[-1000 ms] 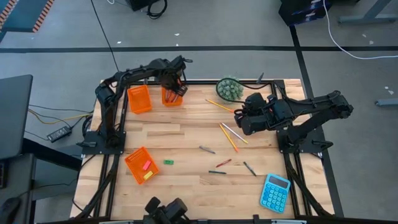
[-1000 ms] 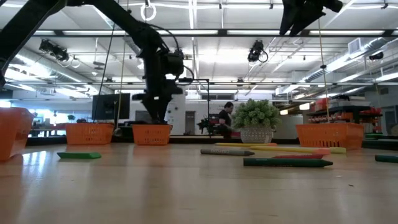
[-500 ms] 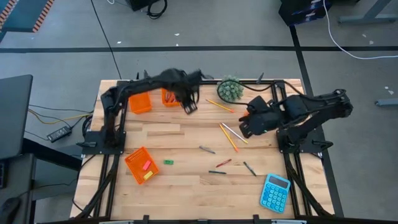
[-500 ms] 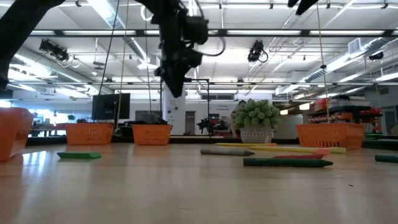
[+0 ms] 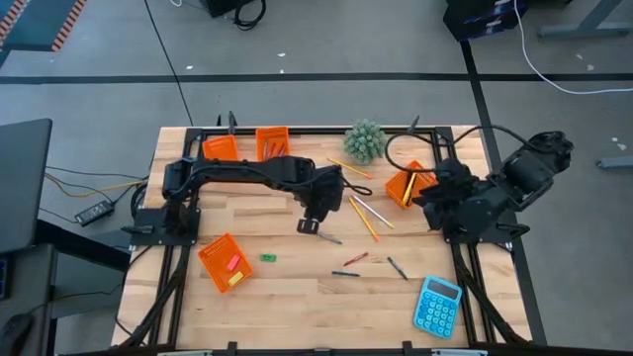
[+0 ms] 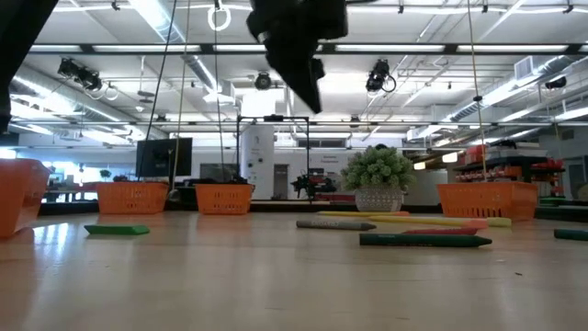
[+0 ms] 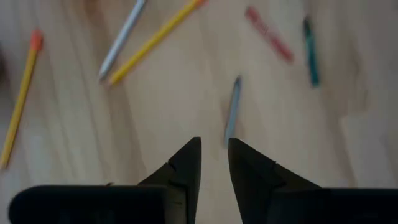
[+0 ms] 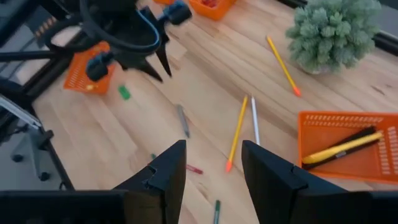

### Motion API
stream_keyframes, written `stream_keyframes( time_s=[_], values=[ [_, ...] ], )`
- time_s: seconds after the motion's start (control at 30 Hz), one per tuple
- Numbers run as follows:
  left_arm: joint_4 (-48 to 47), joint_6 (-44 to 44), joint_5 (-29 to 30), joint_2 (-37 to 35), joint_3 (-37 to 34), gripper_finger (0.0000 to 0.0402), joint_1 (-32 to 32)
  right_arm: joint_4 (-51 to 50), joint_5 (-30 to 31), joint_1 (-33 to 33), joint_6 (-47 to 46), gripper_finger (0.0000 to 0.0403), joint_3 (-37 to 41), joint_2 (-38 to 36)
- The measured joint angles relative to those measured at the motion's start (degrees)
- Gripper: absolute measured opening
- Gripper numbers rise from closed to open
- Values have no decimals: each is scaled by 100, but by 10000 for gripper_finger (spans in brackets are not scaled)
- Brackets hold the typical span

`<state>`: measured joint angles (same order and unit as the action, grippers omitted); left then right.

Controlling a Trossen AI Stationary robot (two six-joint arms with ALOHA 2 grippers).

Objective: Sort crayons/erasers/pens/pencils in bins
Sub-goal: Put the gray crayon into the middle orange bin

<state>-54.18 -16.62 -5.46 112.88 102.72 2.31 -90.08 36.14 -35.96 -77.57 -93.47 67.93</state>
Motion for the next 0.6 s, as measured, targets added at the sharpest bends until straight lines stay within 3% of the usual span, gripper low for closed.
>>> stream_keyframes(
  time_s=[0.13, 0.3, 0.6],
  values=[
    [398, -199, -144, 67, 2, 103, -135, 4, 131, -214, -14, 161, 9, 49],
    [210, -208, -557, 362, -2, 115, -231, 4, 127, -446, -40, 161, 11, 247],
    [273, -451, -577, 1056, -2, 130, -334, 9, 129, -711, -202, 161, 11, 482]
  ],
)
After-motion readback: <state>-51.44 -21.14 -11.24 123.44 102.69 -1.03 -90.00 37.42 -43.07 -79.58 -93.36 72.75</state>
